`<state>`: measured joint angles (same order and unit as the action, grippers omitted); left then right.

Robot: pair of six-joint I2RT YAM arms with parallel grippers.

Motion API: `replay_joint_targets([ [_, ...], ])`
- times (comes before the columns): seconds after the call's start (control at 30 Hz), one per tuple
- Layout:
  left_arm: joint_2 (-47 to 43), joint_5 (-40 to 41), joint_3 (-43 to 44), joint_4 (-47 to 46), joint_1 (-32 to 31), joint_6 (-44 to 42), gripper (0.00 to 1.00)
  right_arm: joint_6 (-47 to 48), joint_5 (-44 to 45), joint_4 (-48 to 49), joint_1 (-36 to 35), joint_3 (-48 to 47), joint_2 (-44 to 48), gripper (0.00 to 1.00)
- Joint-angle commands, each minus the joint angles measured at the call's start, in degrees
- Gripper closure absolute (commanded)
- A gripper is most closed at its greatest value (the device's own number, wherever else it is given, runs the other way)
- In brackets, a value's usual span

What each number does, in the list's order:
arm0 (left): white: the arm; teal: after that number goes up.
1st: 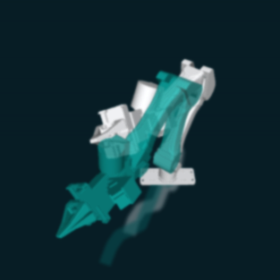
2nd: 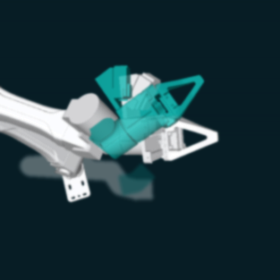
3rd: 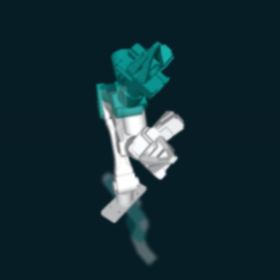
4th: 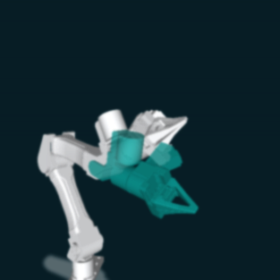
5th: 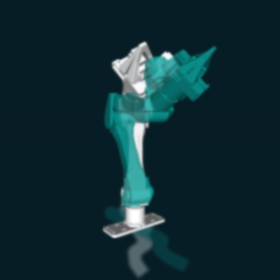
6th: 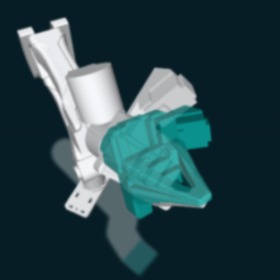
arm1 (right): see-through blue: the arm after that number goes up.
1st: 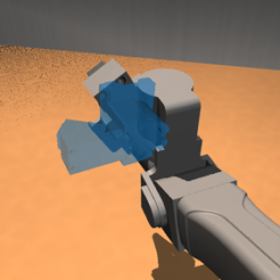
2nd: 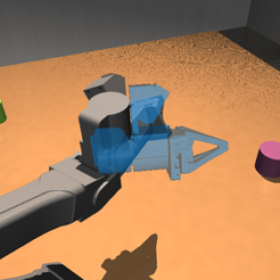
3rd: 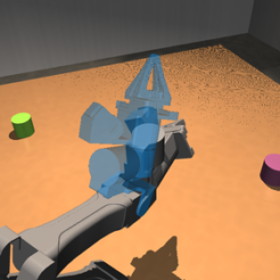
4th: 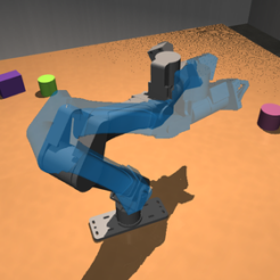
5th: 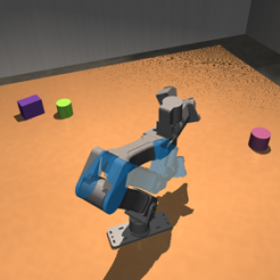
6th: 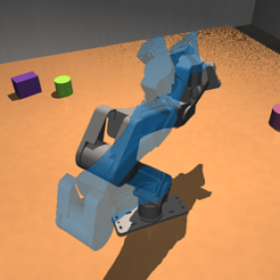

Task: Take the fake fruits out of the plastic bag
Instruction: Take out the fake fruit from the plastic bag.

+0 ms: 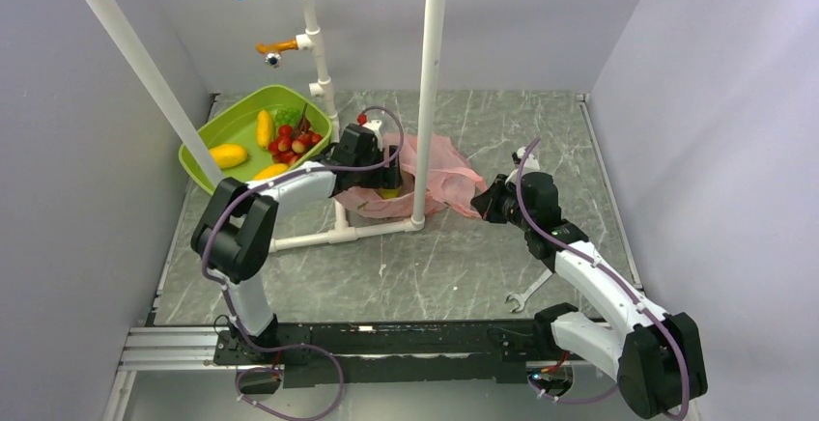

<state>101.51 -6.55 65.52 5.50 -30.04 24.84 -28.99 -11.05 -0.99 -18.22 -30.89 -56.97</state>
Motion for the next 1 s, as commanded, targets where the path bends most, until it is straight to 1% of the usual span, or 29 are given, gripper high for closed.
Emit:
replay_joint_targets([
  [0.0, 3.6, 4.7, 5.5, 1.2, -0.9, -2.7, 0.17, 0.5, -0.8, 3.1, -0.2, -0.9, 1.5, 1.00],
  [0.07, 5.7, 6.2, 7.1, 1.2, -1.2, -3.1, 0.17, 0.6, -0.7, 3.4, -0.3, -0.7, 1.6, 1.00],
  [0.17, 9.2, 6.4, 9.1, 2.0, -1.3, -3.5, 0.17, 0.6, -0.9, 3.1, -0.2, -0.9, 1.5, 1.00],
  [0.27, 11.0, 6.4, 10.5, 2.7, -1.3, -4.1, 0.21, 0.3, -0.9, 2.9, -0.2, -0.7, 2.4, 1.00],
  [0.4, 11.3, 4.4, 10.6, 2.0, -1.3, -6.3, 0.35, 0.7, -0.4, 1.9, -0.2, -0.7, 3.1, 1.00],
  [0.47, 10.9, 2.9, 10.6, 2.6, -1.3, -7.0, 0.47, 1.0, -0.3, 1.3, -0.2, -0.9, 3.2, 1.00],
  [0.53, 9.3, 1.6, 9.8, 2.6, -1.3, -7.4, 0.56, 1.2, -0.1, 1.2, -0.3, -0.8, 3.6, 1.00],
  [0.63, 5.6, -1.8, 7.0, 1.5, -1.3, -7.7, 0.64, 1.5, 0.4, 1.2, -0.2, -0.7, 4.0, 1.00],
  [0.77, -0.2, -6.6, 5.0, 2.4, -1.3, -7.4, 0.69, 1.7, 0.5, 0.1, -0.2, -0.9, 3.7, 1.00],
  [0.87, -4.8, -7.6, 2.1, 2.1, -1.2, -6.6, 0.74, 1.6, 0.6, 0.7, -0.2, -0.5, 3.5, 1.00],
  [0.97, -9.0, -10.4, -1.0, 1.1, -1.2, -5.2, 0.76, 1.5, 0.2, 0.7, -0.3, -0.7, 3.0, 1.00],
])
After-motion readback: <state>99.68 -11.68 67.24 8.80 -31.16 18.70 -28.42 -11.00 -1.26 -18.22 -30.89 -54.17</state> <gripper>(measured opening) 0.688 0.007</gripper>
